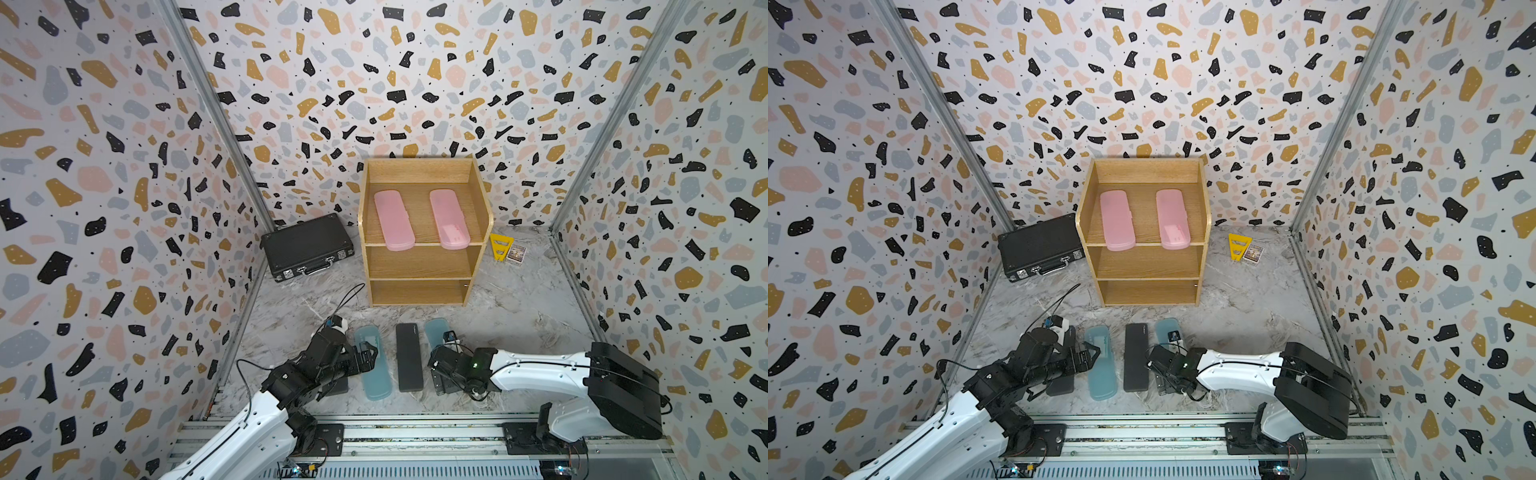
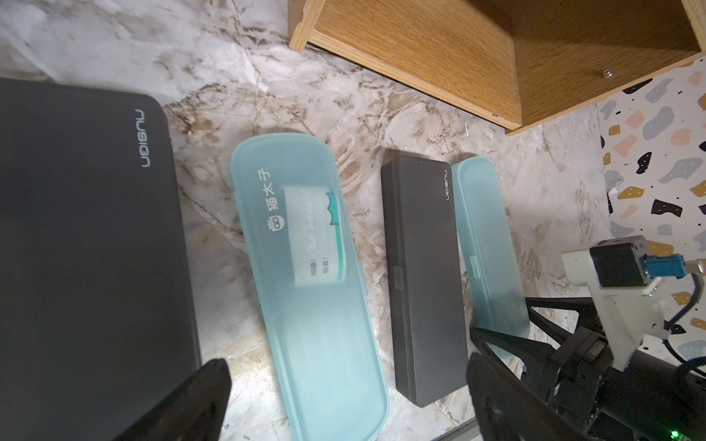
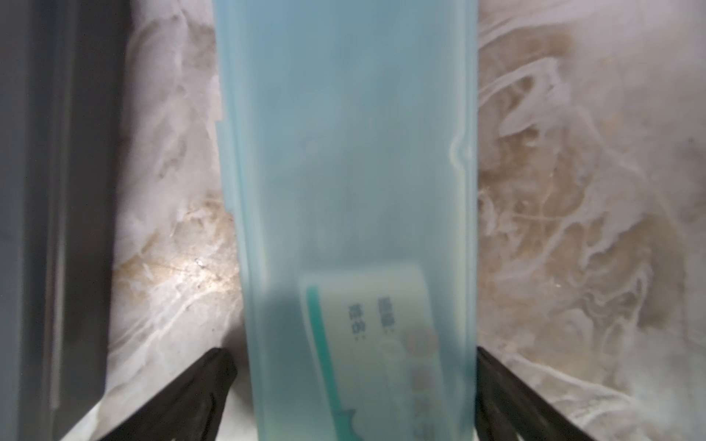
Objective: Place the pencil cases on the shelf according to color
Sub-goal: Pick up the pencil case from the center of the board.
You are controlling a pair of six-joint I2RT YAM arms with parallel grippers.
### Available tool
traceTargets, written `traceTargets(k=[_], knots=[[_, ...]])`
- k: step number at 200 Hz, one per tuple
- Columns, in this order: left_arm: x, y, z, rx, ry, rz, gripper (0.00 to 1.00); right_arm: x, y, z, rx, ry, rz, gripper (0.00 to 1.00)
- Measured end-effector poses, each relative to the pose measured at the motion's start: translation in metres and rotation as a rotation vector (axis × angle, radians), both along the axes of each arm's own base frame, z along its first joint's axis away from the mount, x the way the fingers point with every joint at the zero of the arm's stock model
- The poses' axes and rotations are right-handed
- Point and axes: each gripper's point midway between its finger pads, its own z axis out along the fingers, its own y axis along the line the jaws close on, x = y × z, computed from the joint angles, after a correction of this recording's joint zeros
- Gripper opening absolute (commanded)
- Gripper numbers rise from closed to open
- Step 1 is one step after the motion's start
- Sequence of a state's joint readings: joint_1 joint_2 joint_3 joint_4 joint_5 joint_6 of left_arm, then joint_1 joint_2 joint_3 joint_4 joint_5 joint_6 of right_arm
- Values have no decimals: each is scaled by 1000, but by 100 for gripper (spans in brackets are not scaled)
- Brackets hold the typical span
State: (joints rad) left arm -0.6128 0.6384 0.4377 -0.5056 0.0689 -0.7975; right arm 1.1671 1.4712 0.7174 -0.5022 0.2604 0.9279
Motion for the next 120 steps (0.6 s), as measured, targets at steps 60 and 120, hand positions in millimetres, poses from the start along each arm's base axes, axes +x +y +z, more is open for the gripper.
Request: traceTargets(k=[60, 120], knots=[[-3, 2, 4, -7, -12, 0, 100, -9, -8, -1, 0, 14, -19, 100], [-5, 4, 4, -6, -11, 1, 100, -9, -8, -4, 27, 8, -23, 98]])
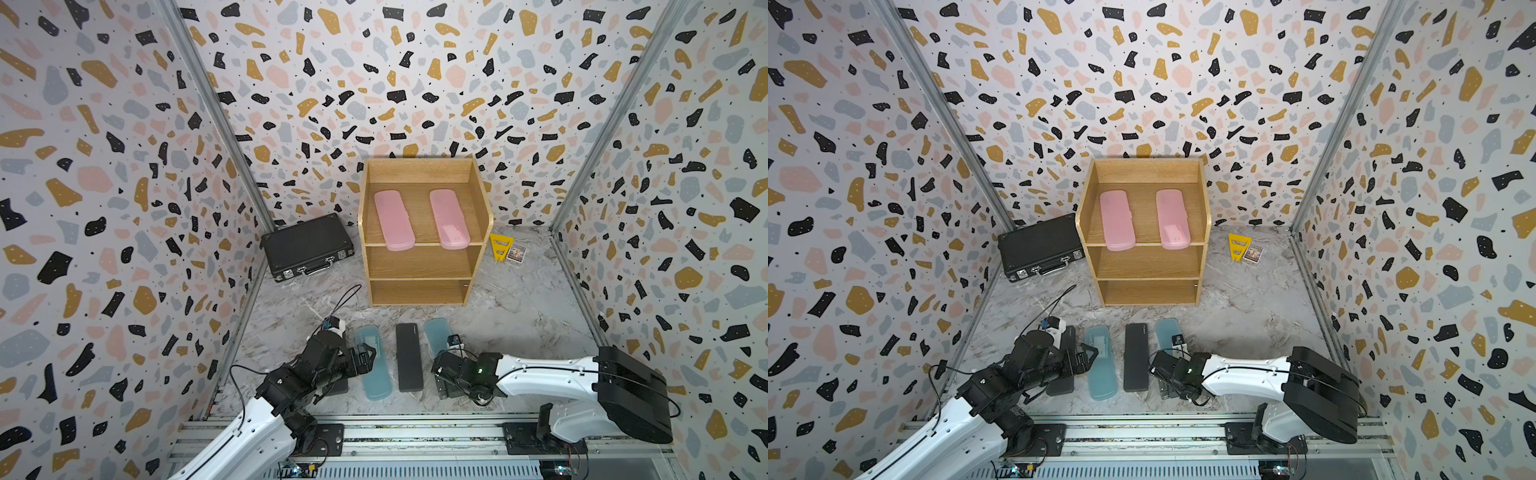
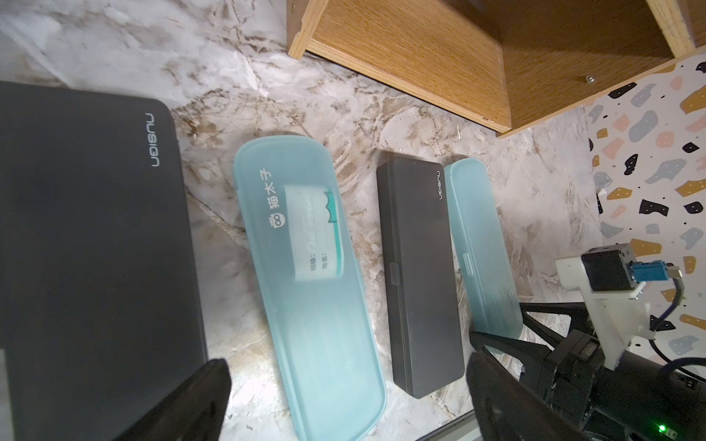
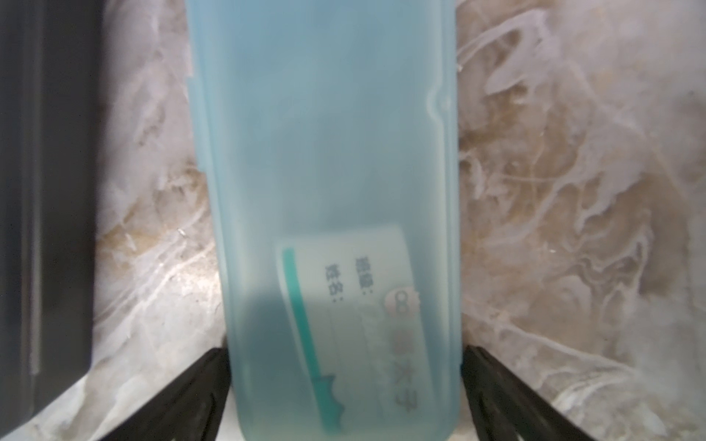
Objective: Place the pencil cases on the shelf according to color
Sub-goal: Pick up the pencil case from the center of the board.
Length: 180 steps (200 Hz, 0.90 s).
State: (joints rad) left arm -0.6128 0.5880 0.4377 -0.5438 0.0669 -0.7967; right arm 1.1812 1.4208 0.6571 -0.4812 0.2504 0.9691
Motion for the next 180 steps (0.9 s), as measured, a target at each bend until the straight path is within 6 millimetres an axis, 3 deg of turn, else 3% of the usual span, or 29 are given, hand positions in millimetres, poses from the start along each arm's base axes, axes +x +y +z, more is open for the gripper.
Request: traceTargets(k=[38, 112, 138, 180], knots=[[-1, 1, -1, 3, 4, 1, 100, 4, 8, -3, -2, -3, 1, 91], [-2, 2, -1, 5, 4, 2, 100, 8, 10, 2, 12, -45, -4, 64], [-2, 2, -1, 5, 4, 2, 100, 6, 3, 4, -5, -45, -6, 61], [-2, 2, -1, 6, 4, 2, 100, -2, -25, 12, -59, -40, -8, 59]])
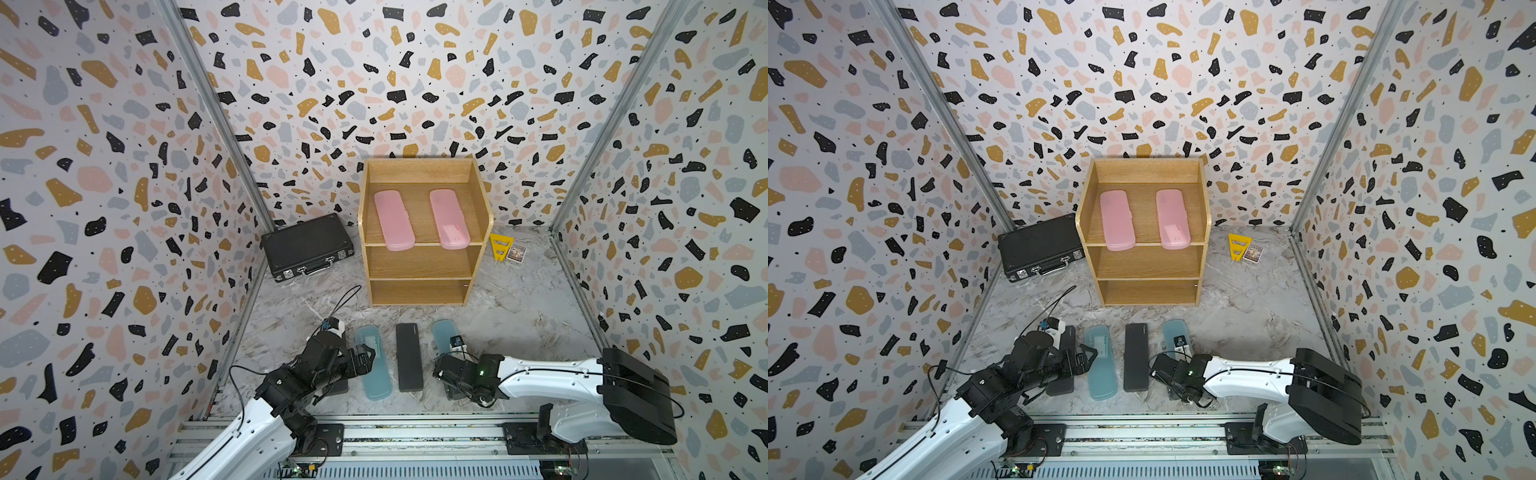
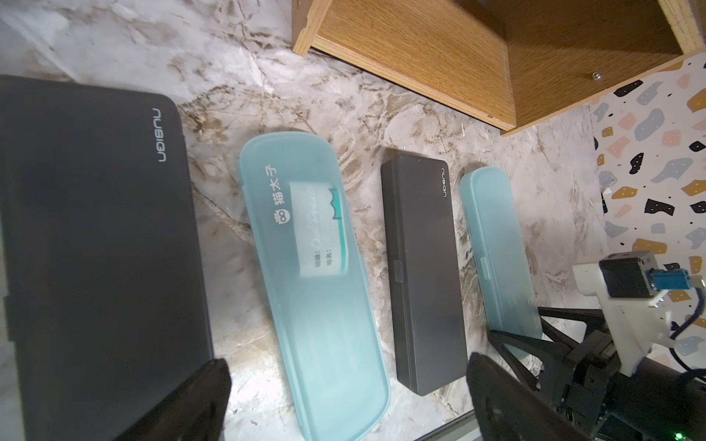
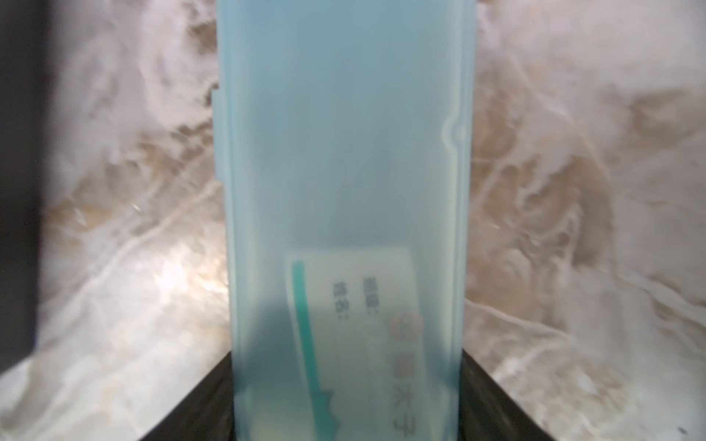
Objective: Place the pencil cases on the shelf according to color
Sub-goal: Pick up the pencil case from the center of the board, then place the pencil case on the shelf.
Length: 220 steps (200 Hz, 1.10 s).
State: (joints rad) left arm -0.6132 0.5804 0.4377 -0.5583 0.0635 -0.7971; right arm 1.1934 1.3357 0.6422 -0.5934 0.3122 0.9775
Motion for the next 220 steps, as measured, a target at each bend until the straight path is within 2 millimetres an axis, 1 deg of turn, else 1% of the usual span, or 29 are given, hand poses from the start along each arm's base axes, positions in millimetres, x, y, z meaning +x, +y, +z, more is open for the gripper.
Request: traceTargets(k=[16, 62, 89, 131, 182, 211, 220], knots=[[0, 0, 0, 2, 1, 1, 100, -2, -5, 10, 14, -9, -1, 59], [0, 0, 0, 3, 1, 1, 100, 0, -11, 46, 116, -72, -4, 58], [0, 0, 0, 3, 0, -1, 100, 4, -9, 69, 149, -108, 6, 58], [0, 0, 0, 4, 0, 0, 100, 16, 4, 112, 214, -178, 27, 57], [0, 1, -1, 10, 0, 4, 100, 29, 9, 143, 245, -224, 37, 58], [1, 2, -1, 13, -3, 8, 100, 45, 10, 163, 257, -252, 14, 58], [1, 2, -1, 14, -3, 8, 100, 53, 10, 170, 260, -258, -2, 58]])
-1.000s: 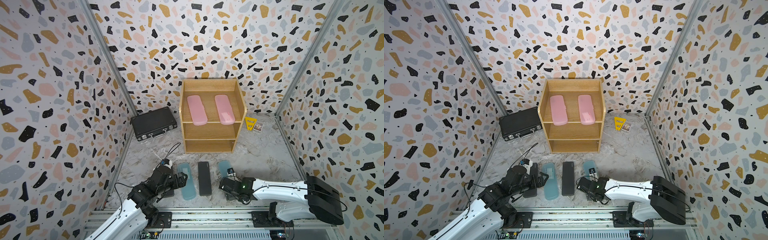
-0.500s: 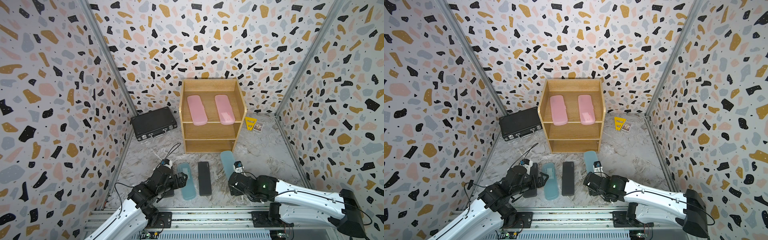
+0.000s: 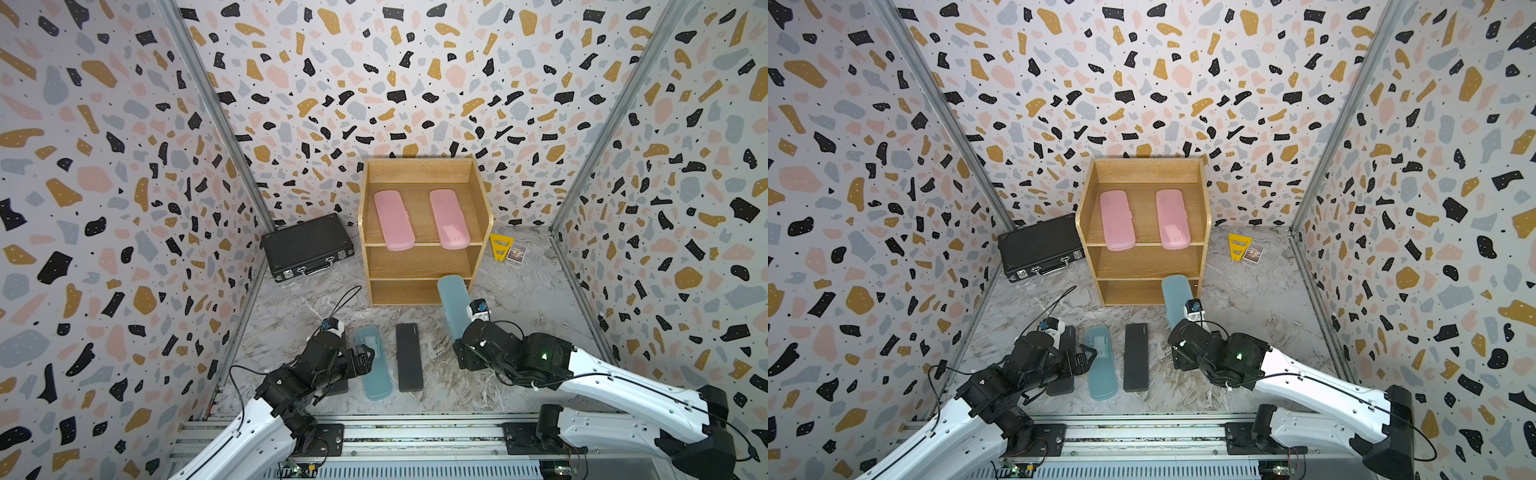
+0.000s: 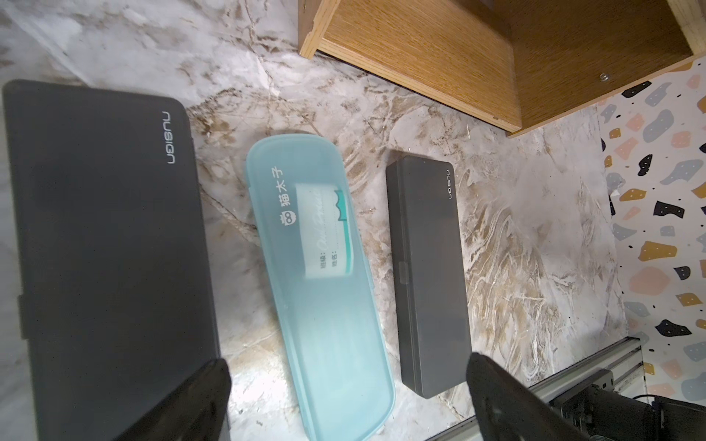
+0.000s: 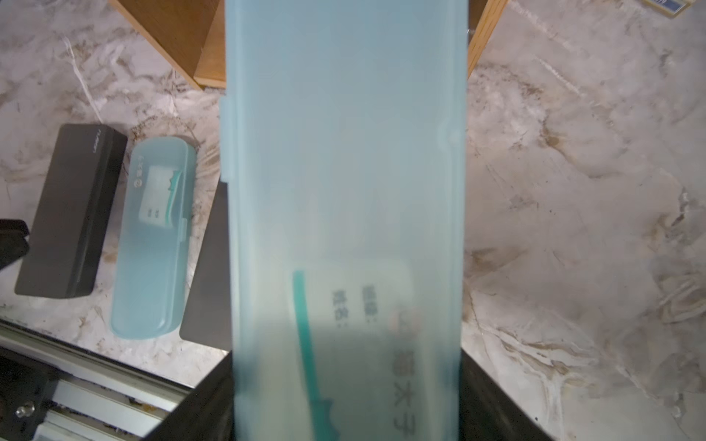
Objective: Place the pencil cases on the shelf according to color
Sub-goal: Place the pencil case on the shelf.
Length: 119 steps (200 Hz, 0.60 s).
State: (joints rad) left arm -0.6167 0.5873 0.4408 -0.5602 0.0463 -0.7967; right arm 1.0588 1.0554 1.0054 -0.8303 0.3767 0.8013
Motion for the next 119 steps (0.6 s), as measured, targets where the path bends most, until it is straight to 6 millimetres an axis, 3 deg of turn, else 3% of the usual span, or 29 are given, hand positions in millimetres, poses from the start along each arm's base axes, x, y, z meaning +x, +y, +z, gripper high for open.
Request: traceTargets(k=[37, 119], knots=[[4, -3, 4, 1, 0, -2, 100, 37, 4, 16, 5, -3, -54, 59], [12, -8, 6, 4, -20, -15, 100, 98, 29, 15, 5, 15, -74, 60]])
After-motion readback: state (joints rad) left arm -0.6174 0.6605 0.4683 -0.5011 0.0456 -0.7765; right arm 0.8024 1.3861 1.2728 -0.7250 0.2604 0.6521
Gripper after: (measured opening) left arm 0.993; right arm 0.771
